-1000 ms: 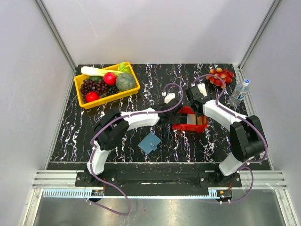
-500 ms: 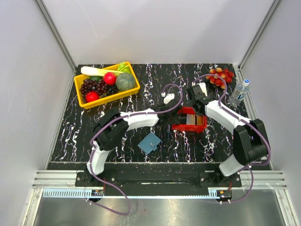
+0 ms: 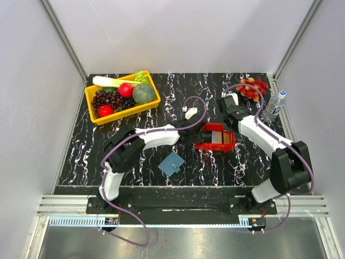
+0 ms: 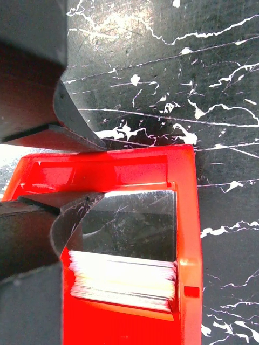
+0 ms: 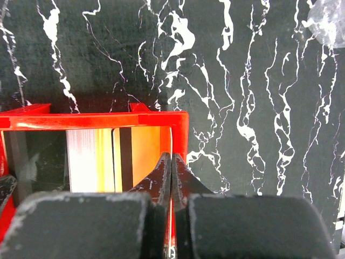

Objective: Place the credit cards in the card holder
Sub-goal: Pick up the credit card from the storage box, then open the card holder at the center of the board.

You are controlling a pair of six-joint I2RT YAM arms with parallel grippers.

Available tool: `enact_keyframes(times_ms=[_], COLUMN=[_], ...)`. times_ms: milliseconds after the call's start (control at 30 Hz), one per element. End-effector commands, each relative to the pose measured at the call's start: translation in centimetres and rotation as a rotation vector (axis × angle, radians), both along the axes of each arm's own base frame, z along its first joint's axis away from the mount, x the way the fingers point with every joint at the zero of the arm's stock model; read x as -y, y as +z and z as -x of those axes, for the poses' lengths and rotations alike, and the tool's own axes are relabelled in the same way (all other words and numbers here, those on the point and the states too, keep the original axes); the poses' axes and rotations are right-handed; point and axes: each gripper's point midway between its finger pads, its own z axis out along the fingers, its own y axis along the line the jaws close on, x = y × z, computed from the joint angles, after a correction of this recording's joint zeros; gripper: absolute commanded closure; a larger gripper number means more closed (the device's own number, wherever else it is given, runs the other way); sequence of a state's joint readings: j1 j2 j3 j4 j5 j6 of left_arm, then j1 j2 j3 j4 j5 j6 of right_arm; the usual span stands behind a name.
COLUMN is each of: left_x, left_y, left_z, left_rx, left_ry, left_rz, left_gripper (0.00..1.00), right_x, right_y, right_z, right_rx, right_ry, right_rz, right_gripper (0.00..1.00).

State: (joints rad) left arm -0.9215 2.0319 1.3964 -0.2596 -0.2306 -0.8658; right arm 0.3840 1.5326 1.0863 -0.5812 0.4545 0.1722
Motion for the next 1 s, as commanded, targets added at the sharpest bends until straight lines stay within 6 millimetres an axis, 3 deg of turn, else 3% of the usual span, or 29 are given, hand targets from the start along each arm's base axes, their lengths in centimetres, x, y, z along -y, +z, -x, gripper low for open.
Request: enact_keyframes(times_ms=[0,100,267,400,567,633,733,833,967], left_x=[-0.3,-0.3,-0.3,-0.5,-2.3,-4.1,-7.9,-12.0,-16.1], left_y=[2.5,2.9,3.6,4.8,6.3,7.2,8.4,8.2,6.0], left_z=[-0.1,-0.1,0.1,0.0,-0.1,0.1,0.7,2.1,5.4], left_rx=[0.012,0.015,0.021,0.056,0.109,0.133,0.160,0.166,0.106], left_ry=[0.009,0.007,-0.004,-0.010,0.009,0.042,0.079,0.082,0.053], left_rz=[0.053,0.058,0.071,0.086,0.060,0.040,0.018,-0.051,-0.105], left_gripper=[0.78,0.68,0.53,0.32,0.17,0.09,0.01,0.01,0.01], right_x=[-0.7,-1.6,-2.2,-3.1,-4.2,-4.9,-7.6,-10.6,-14.2], right_y=[5.0,6.6,7.0,7.9,9.7,10.5,11.5,11.7,10.4], right_z=[-1.3,-1.3,-1.1,-0.7,-0.1,0.2,1.2,2.9,4.9], right_rx=[0.139,0.185,0.182,0.203,0.247,0.265,0.263,0.235,0.174], right_ry=[0.011,0.031,0.043,0.043,0.024,0.019,0.066,0.117,0.153], right_rz=[-0.076,-0.139,-0.176,-0.253,-0.372,-0.432,-0.610,-0.793,-0.903], right_gripper=[1.00,1.00,1.00,1.00,1.00,1.00,1.00,1.00,1.00])
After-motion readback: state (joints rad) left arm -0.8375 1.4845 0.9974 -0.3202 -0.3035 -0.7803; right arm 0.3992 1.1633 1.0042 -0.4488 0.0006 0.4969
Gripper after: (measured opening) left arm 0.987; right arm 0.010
